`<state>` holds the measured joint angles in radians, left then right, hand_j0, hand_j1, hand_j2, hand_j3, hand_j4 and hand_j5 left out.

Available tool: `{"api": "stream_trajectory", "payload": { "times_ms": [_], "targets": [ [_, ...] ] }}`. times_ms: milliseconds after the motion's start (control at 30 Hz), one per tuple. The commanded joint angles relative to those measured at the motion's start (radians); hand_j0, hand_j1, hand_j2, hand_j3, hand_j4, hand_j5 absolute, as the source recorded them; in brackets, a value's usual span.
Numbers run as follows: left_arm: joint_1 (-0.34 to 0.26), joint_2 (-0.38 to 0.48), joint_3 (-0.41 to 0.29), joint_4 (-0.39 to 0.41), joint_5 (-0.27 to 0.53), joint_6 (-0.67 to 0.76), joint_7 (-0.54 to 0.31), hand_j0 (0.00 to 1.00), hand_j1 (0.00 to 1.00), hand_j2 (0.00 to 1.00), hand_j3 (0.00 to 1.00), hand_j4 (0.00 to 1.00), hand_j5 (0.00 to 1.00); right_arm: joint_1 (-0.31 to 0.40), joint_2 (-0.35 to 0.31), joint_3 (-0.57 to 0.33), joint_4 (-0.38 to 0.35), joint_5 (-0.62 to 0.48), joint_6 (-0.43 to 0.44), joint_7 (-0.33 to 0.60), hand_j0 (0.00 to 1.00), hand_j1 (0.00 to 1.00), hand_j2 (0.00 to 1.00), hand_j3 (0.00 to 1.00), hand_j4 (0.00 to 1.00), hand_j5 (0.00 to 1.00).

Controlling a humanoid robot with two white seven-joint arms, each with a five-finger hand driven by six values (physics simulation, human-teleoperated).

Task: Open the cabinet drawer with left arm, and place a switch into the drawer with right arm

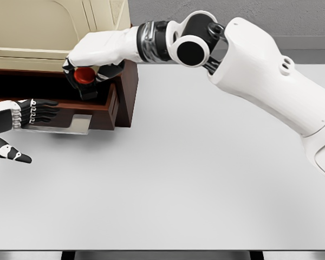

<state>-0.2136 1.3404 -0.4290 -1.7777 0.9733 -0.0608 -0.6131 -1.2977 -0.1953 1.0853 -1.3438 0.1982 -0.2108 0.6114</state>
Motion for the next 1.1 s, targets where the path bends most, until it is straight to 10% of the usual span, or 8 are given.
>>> {"api": "stream_trajectory", "payload": {
  "times_ms": [0,267,600,767,967,1067],
  "targets": [
    [0.000,-0.004,-0.045,0.012,-0.196,-0.004,0.002,1.00,1.00,1.00,1.00,1.00,1.00,0.000,0.005,-0.001,0.006,-0.002,0.002,-0.001,0.53,0.53,0.53,0.53,0.53,0.53],
    [0.000,-0.004,-0.045,0.014,-0.196,-0.002,0.002,1.00,1.00,1.00,1.00,1.00,1.00,0.000,0.011,0.004,0.041,-0.002,0.011,-0.001,0.96,0.96,0.96,0.96,0.96,0.96],
    [0.000,-0.003,-0.045,0.012,-0.196,-0.004,0.002,1.00,1.00,1.00,1.00,1.00,1.00,-0.002,-0.006,0.005,-0.011,-0.002,-0.002,-0.001,1.00,1.00,1.00,1.00,1.00,1.00],
    [-0.001,0.011,-0.036,0.012,-0.194,-0.002,0.002,1.00,1.00,1.00,1.00,1.00,1.00,0.014,-0.269,0.001,-0.270,-0.009,-0.039,-0.001,1.00,1.00,1.00,1.00,1.00,1.00],
    [-0.004,0.019,-0.033,0.012,-0.180,-0.004,0.002,1.00,1.00,1.00,1.00,1.00,1.00,0.089,-0.552,-0.024,-0.288,-0.128,-0.400,-0.001,1.00,1.00,1.00,1.00,1.00,1.00],
    [-0.006,0.019,-0.033,0.012,-0.180,-0.005,0.002,1.00,1.00,1.00,1.00,1.00,1.00,0.167,-0.661,-0.099,-0.278,-0.132,-0.400,-0.001,1.00,1.00,1.00,1.00,1.00,1.00]
  ]
}}
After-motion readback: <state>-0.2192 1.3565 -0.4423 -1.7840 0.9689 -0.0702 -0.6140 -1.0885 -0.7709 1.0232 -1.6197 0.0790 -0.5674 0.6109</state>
